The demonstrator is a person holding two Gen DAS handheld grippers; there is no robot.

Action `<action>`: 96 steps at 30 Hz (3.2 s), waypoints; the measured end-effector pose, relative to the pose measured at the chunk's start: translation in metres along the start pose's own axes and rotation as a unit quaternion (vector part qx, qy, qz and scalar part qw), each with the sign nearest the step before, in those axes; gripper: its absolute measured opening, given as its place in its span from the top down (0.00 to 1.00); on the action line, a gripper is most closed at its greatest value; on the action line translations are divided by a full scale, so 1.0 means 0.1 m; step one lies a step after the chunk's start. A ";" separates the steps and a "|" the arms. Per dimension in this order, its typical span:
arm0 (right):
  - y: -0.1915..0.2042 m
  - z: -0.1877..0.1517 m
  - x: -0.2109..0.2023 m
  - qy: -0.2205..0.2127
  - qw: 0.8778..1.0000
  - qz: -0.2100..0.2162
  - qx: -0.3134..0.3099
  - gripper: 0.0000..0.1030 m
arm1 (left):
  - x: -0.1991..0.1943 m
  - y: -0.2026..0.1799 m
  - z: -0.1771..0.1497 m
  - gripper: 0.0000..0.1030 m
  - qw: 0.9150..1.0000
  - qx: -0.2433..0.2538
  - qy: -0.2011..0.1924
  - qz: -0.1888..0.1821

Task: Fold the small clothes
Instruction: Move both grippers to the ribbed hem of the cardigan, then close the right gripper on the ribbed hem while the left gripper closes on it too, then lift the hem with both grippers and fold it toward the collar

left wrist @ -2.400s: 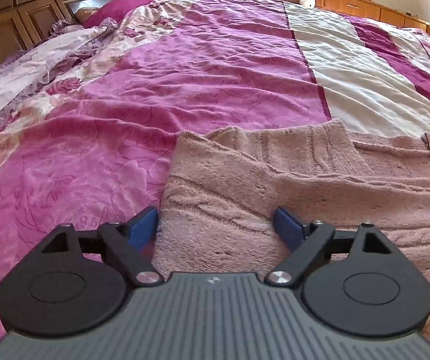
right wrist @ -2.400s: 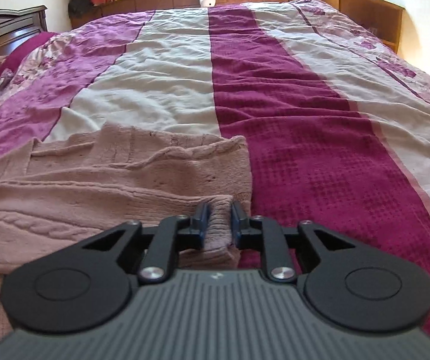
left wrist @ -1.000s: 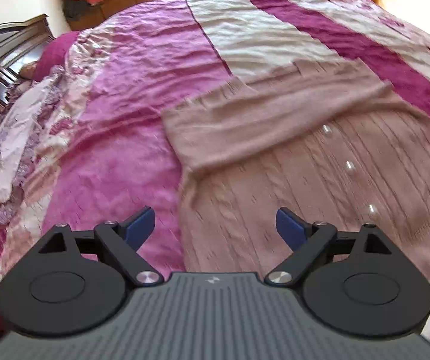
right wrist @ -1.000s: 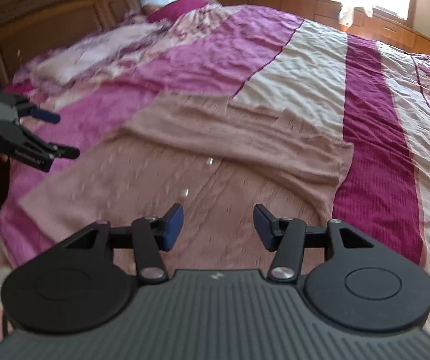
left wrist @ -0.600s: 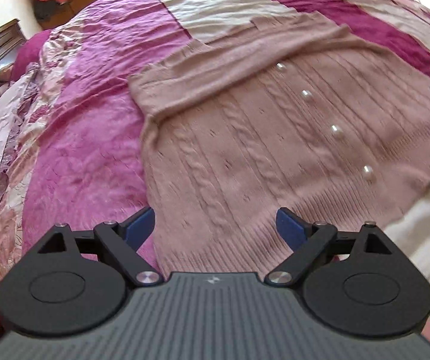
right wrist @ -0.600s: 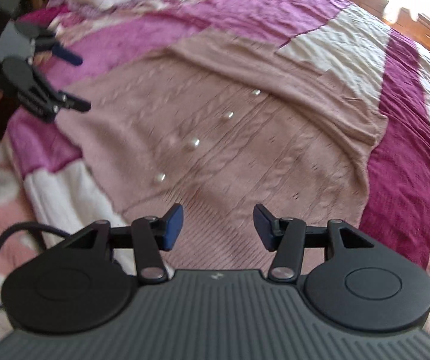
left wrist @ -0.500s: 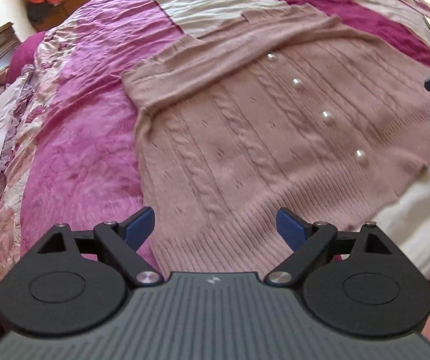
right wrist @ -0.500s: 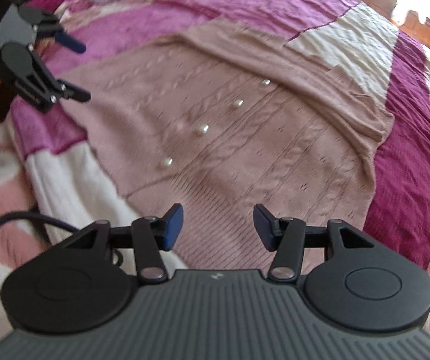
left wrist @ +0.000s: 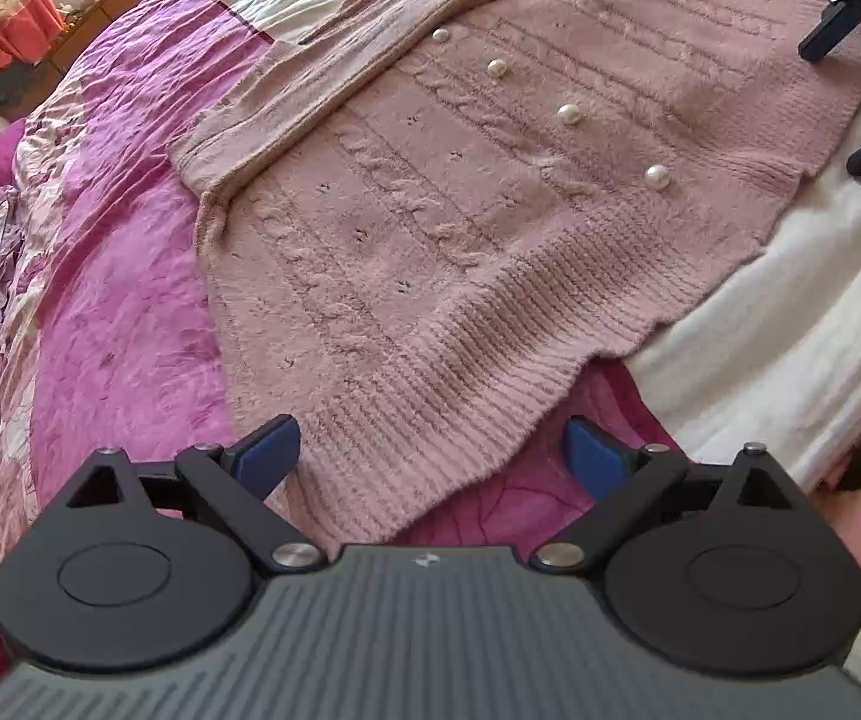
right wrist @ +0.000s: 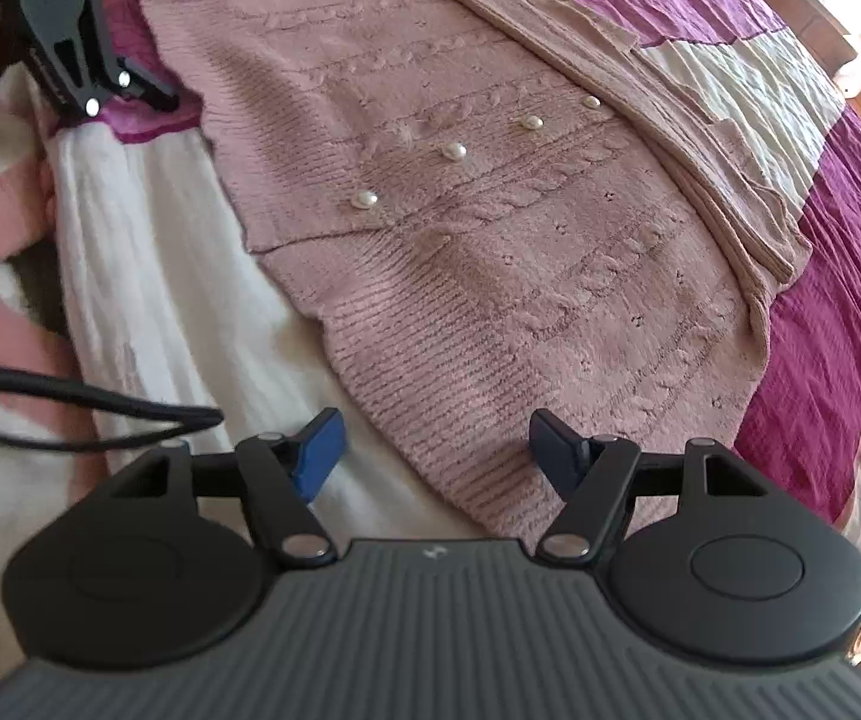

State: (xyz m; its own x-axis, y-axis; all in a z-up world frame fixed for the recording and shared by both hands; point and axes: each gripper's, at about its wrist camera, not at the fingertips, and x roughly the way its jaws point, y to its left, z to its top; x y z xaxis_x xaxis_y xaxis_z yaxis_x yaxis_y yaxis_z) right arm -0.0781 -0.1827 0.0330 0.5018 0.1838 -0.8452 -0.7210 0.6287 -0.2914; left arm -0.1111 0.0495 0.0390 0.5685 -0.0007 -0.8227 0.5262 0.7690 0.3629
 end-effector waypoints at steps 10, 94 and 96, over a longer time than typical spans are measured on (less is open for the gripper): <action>-0.12 0.10 0.31 0.000 0.999 -0.016 0.036 0.32 | 0.31 0.10 0.11 0.01 1.000 -0.027 0.011 0.005; -1.41 0.93 0.04 -0.254 0.912 -0.174 0.272 0.88 | 0.02 1.32 1.49 0.90 0.941 -0.246 -0.224 0.064; -1.49 1.00 0.05 -0.258 0.910 -0.180 0.269 0.88 | 0.04 1.39 1.59 0.90 0.939 -0.249 -0.229 0.068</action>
State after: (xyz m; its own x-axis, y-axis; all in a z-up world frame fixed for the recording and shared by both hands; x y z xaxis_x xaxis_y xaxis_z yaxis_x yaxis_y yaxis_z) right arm 0.0802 -0.1997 0.1170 0.9168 0.1363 -0.3755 -0.1969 0.9721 -0.1278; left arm 0.0651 0.0550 0.1559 0.8816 -0.0674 -0.4672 0.1328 0.9852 0.1085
